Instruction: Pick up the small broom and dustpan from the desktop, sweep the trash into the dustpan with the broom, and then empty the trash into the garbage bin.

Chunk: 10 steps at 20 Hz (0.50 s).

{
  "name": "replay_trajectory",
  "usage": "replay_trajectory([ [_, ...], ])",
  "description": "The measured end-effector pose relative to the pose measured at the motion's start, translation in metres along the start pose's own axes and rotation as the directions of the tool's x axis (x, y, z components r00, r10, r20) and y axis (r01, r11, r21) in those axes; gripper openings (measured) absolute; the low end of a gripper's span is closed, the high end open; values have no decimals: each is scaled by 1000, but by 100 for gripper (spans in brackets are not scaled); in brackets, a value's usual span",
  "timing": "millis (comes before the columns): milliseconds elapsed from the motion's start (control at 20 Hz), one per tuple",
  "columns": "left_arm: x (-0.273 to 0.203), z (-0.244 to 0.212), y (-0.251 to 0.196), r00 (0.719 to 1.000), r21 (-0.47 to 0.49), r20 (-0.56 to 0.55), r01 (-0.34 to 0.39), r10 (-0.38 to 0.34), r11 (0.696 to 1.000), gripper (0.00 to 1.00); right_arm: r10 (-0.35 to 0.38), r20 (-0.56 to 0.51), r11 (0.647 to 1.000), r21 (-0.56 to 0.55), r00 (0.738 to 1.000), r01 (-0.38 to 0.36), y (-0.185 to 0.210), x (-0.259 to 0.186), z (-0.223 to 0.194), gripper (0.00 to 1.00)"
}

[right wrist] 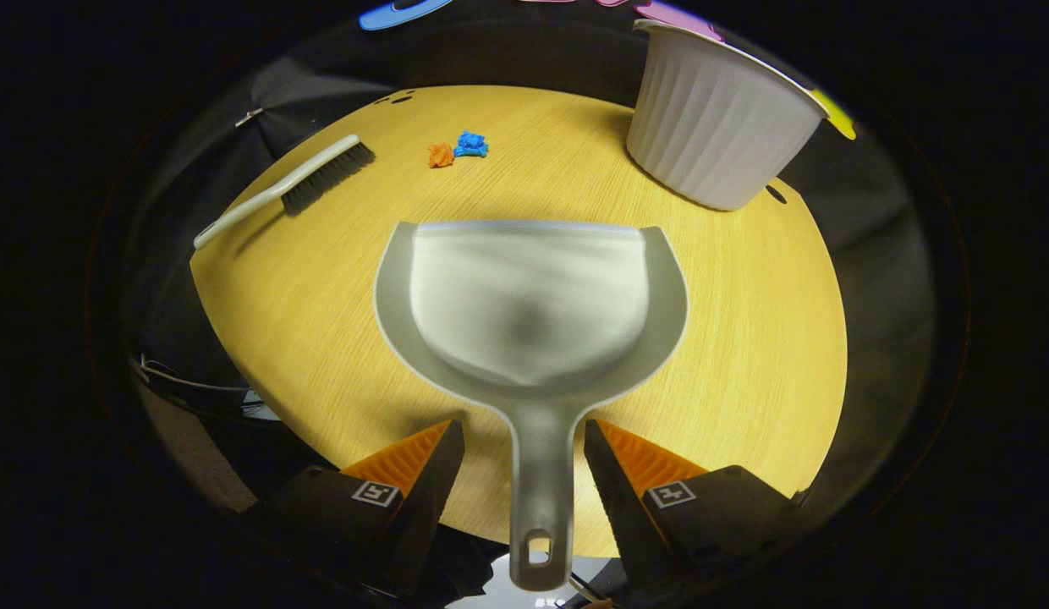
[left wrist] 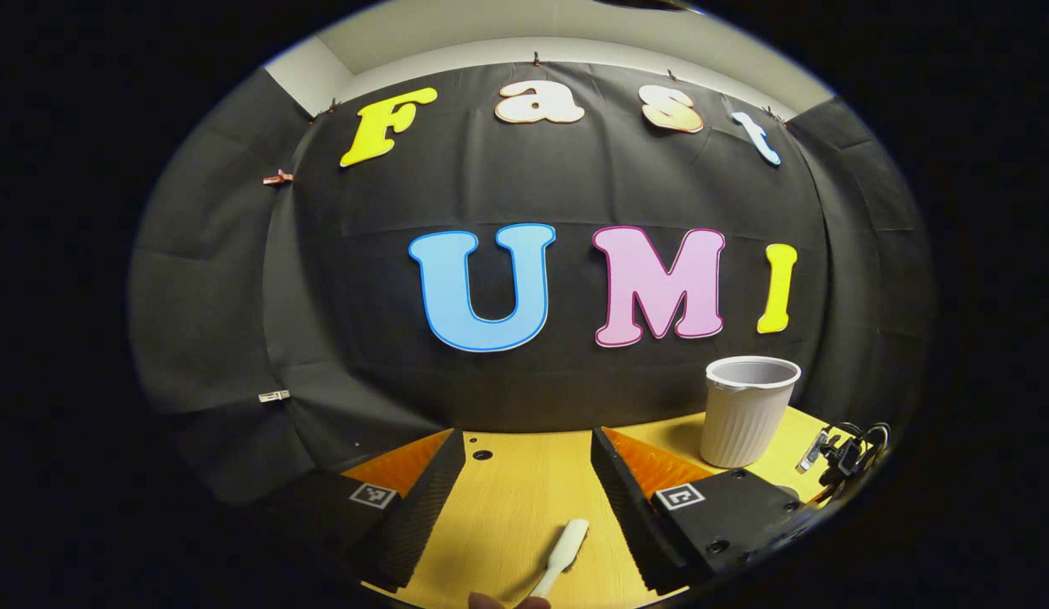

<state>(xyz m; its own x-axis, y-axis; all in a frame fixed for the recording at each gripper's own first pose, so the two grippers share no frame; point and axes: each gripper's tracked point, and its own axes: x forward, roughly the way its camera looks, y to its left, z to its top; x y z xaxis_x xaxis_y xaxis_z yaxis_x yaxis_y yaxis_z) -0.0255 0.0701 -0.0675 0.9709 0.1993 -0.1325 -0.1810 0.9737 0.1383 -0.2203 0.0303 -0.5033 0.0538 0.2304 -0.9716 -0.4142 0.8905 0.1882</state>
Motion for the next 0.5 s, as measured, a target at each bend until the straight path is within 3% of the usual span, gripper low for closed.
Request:
replay_trajectory([
  [350,2,-6,-4,1000,-2,-22,-14,14,1000,95,19,-16,998,58,1000,-18,-9,18,16,84],
  [400,4,-6,-5,1000,0,-25,-14,14,1000,95,20,-22,998,57,1000,-18,-10,17,16,81],
  [500,4,-8,-9,999,-3,-30,-15,15,1000,95,22,-36,999,51,999,-20,-11,20,18,58],
])
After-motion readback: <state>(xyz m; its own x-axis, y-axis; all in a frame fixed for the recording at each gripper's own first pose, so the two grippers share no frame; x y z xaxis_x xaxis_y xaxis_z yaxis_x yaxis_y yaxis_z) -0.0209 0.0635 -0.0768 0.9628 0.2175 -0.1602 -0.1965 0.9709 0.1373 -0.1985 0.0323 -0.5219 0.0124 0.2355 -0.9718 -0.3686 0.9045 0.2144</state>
